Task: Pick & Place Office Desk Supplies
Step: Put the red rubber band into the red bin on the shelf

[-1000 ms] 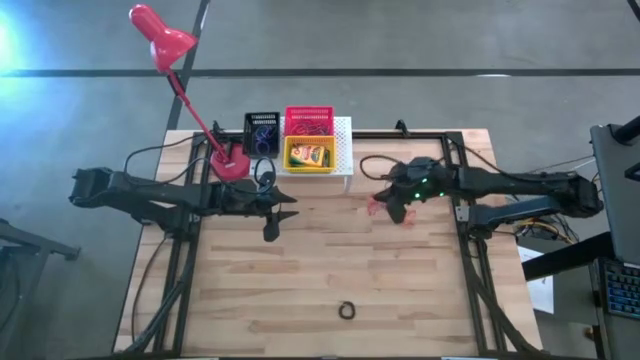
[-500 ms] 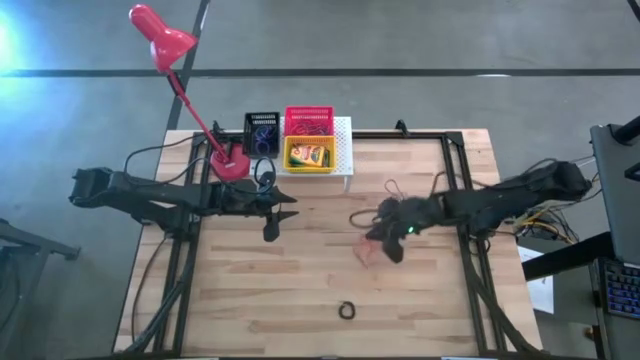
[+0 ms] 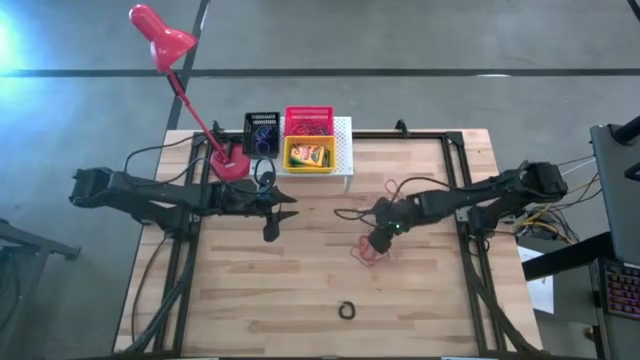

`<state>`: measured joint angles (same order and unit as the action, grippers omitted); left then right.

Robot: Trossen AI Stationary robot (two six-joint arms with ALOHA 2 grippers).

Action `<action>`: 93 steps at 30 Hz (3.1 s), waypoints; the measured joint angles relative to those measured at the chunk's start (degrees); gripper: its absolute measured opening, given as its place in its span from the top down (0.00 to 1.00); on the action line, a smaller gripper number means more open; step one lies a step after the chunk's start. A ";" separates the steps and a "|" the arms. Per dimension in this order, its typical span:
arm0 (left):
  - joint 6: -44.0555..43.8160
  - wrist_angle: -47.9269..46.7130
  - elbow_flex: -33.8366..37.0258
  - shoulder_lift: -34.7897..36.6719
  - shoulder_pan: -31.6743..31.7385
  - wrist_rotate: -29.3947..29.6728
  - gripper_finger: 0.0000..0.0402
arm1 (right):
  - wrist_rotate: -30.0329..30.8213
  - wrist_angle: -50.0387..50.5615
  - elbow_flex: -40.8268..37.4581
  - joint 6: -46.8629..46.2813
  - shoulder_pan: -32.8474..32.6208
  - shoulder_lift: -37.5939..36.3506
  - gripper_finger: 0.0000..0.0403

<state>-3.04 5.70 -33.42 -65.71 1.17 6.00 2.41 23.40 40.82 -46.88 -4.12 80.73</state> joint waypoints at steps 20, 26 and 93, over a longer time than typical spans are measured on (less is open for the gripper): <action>0.00 0.01 0.01 0.00 -0.01 0.00 0.58 | 4.84 2.82 0.07 0.68 -3.51 7.98 0.80; -0.01 0.01 0.01 0.00 0.00 0.00 0.58 | 4.96 4.28 1.39 1.42 -3.51 5.72 0.97; -0.01 -2.22 0.01 0.00 -0.01 0.00 0.58 | 6.20 11.44 76.98 57.58 30.51 37.64 0.98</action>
<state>-3.04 3.49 -33.41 -65.71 1.17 6.00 8.61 34.83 117.80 10.70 26.38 118.36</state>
